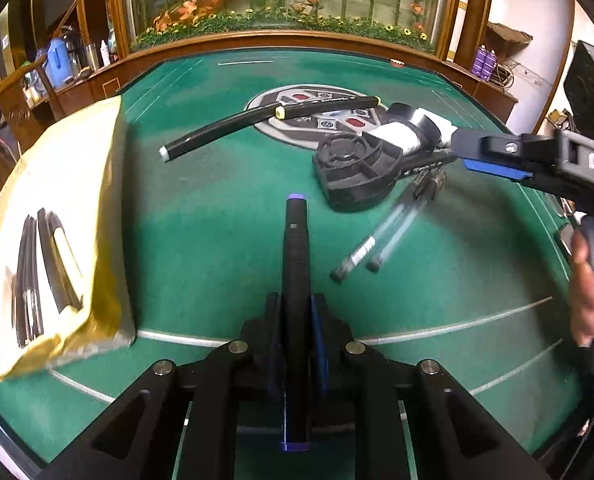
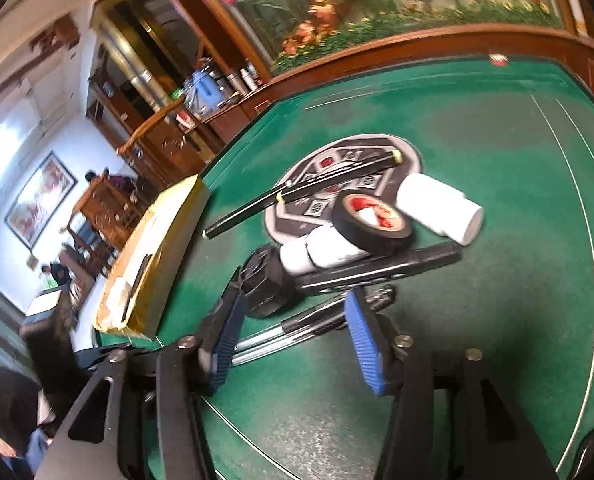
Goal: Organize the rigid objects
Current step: 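Grasp a purple-capped black marker with the left tool while the right tool grasps the black rubber ring, then carry the marker and black ring over the tray with both tools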
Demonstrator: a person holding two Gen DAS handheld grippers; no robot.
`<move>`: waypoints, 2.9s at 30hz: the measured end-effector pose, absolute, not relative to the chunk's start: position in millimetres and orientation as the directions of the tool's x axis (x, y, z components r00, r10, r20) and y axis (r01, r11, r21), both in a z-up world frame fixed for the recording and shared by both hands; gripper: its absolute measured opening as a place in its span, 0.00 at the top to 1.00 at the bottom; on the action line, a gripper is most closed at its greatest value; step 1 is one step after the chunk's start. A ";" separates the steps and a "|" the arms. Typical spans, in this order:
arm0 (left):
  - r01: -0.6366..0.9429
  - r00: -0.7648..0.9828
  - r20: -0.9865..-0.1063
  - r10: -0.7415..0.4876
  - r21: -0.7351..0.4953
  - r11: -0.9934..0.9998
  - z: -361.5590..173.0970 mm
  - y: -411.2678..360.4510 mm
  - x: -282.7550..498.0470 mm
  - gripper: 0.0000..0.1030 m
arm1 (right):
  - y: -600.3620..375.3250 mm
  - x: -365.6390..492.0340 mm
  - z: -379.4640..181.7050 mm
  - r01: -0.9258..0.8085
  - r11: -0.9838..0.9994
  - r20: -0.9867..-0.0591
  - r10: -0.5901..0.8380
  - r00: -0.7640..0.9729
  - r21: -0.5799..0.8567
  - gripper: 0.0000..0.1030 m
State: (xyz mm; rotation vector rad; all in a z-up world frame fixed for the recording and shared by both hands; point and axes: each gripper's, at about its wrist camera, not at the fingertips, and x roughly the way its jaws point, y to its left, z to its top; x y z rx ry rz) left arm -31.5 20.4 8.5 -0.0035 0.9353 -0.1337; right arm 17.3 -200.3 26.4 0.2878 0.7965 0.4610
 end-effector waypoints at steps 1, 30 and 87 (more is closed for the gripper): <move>0.107 0.585 -0.801 -0.127 -0.078 0.991 8.3 23.9 -31.5 0.86 | -193.3 17.3 26.2 -0.297 0.869 -0.626 0.491 0.605 0.395 0.43; 0.054 0.627 -0.769 -0.126 -0.119 0.991 6.1 34.6 -34.7 0.86 | -97.1 46.0 17.2 -0.375 0.917 -0.737 0.349 0.579 0.140 0.37; -0.273 0.691 -0.721 0.054 -0.191 0.943 53.3 228.8 17.6 0.86 | 91.8 133.0 67.6 -0.513 0.816 -0.716 0.523 0.462 0.265 0.36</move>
